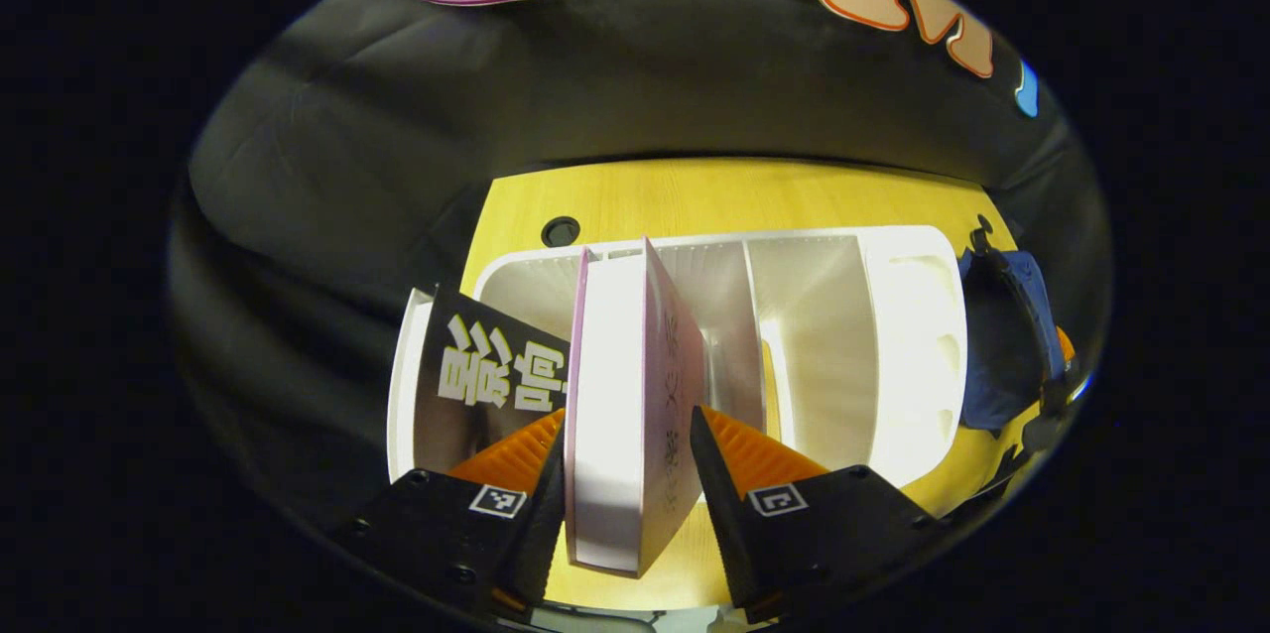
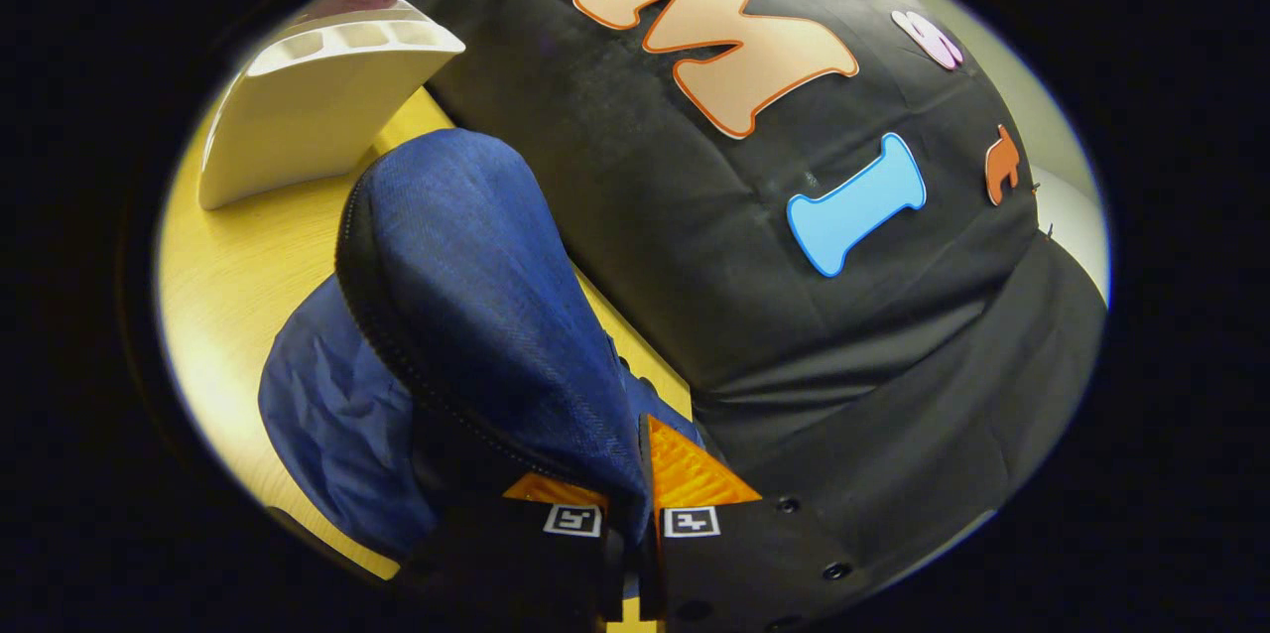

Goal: Open the schoolbag, grab two books from the bookshelf and put them into the schoolbag.

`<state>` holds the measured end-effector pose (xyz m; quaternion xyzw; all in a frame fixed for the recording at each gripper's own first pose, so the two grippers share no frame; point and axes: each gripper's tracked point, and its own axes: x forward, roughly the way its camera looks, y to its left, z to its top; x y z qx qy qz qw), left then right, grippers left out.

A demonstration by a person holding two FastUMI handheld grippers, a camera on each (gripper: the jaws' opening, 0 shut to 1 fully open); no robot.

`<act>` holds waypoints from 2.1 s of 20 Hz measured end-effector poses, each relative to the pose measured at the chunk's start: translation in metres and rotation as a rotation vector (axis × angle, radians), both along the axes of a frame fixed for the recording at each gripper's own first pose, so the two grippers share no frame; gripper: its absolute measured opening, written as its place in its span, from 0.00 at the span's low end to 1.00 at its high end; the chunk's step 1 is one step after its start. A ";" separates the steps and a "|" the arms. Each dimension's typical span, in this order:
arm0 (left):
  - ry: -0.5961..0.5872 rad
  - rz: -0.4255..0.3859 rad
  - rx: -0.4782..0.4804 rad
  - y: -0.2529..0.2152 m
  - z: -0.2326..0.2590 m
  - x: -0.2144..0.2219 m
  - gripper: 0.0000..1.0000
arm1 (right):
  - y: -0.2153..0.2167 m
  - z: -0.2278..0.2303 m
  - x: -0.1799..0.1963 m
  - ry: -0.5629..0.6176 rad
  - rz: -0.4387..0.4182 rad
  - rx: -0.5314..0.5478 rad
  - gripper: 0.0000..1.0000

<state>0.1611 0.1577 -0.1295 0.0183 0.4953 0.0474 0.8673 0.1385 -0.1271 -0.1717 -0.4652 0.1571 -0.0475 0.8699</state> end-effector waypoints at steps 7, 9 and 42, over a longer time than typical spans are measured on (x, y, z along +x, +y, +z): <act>0.169 -0.041 -0.078 -0.025 -0.022 0.004 0.49 | -0.002 0.004 -0.003 0.007 0.001 0.005 0.07; 0.199 -0.033 -0.129 -0.035 -0.027 0.006 0.46 | -0.003 0.004 -0.006 0.008 -0.001 0.006 0.08; 0.289 0.110 -0.125 -0.068 0.103 -0.099 0.40 | -0.011 0.010 -0.033 -0.012 0.011 0.019 0.07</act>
